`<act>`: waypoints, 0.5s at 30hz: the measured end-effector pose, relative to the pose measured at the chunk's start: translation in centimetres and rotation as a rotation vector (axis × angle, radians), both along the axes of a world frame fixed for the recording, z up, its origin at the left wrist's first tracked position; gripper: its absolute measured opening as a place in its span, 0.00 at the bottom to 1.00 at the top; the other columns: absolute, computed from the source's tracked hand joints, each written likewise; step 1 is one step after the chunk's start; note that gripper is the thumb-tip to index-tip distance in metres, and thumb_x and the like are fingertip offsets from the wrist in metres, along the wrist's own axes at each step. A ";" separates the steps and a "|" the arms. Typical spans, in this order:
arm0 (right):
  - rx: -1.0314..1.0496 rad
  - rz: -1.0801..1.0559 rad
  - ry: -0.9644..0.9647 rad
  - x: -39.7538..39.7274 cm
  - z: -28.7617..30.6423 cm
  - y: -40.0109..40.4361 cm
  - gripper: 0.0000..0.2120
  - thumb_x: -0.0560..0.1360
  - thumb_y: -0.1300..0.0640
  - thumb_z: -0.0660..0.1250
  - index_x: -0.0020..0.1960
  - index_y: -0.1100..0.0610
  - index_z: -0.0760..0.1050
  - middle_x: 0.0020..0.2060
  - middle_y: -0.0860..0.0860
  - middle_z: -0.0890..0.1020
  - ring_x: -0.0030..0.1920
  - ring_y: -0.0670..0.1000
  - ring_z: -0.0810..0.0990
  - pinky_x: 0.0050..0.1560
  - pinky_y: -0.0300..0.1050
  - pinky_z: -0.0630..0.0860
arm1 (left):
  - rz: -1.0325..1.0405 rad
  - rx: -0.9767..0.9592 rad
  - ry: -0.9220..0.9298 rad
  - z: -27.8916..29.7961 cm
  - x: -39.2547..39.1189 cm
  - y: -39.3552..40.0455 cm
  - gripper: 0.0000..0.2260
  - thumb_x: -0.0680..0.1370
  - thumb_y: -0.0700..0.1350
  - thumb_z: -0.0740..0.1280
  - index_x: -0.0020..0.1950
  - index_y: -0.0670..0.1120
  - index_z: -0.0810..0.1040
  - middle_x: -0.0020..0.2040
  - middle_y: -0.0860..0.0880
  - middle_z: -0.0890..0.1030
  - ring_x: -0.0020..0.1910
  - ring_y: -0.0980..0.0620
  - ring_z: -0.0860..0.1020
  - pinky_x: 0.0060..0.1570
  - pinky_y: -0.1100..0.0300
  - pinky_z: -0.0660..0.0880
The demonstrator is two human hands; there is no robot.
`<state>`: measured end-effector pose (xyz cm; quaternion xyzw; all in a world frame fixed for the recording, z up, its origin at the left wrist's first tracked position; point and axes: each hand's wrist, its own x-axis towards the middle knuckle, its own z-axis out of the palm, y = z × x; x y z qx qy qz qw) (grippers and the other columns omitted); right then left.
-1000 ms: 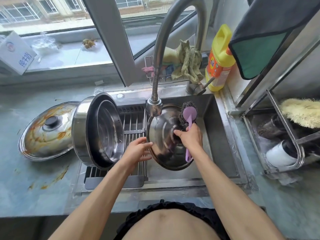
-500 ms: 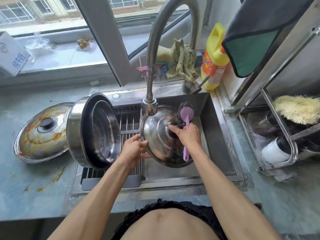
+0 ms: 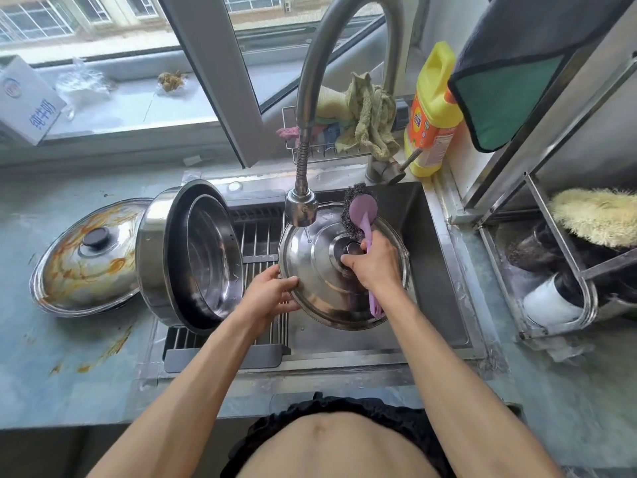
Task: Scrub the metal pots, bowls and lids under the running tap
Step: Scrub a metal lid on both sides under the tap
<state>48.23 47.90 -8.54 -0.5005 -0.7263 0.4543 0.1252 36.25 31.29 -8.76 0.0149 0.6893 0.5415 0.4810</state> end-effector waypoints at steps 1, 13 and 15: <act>0.001 0.016 0.009 0.0 0.1 0.0 0.16 0.67 0.56 0.76 0.47 0.56 0.71 0.44 0.50 0.77 0.47 0.54 0.77 0.43 0.43 0.66 | 0.014 0.009 -0.031 -0.1 0.2 0.0 0.11 0.82 0.31 0.62 0.59 0.43 0.78 0.52 0.41 0.85 0.43 0.45 0.86 0.45 0.47 0.84; -0.064 -0.042 0.062 0.6 -0.3 0.4 0.12 0.70 0.55 0.74 0.45 0.57 0.73 0.39 0.49 0.77 0.42 0.54 0.77 0.40 0.44 0.66 | 0.064 0.052 -0.085 -0.7 1.4 -0.2 0.15 0.81 0.28 0.59 0.58 0.45 0.76 0.40 0.48 0.86 0.37 0.47 0.85 0.41 0.48 0.84; -0.067 -0.058 0.049 0.6 -0.6 0.6 0.12 0.71 0.52 0.73 0.45 0.57 0.73 0.40 0.51 0.79 0.44 0.55 0.78 0.42 0.45 0.71 | 0.065 0.040 -0.071 -0.6 1.2 -0.2 0.14 0.81 0.28 0.60 0.57 0.46 0.77 0.40 0.47 0.86 0.38 0.47 0.85 0.46 0.45 0.83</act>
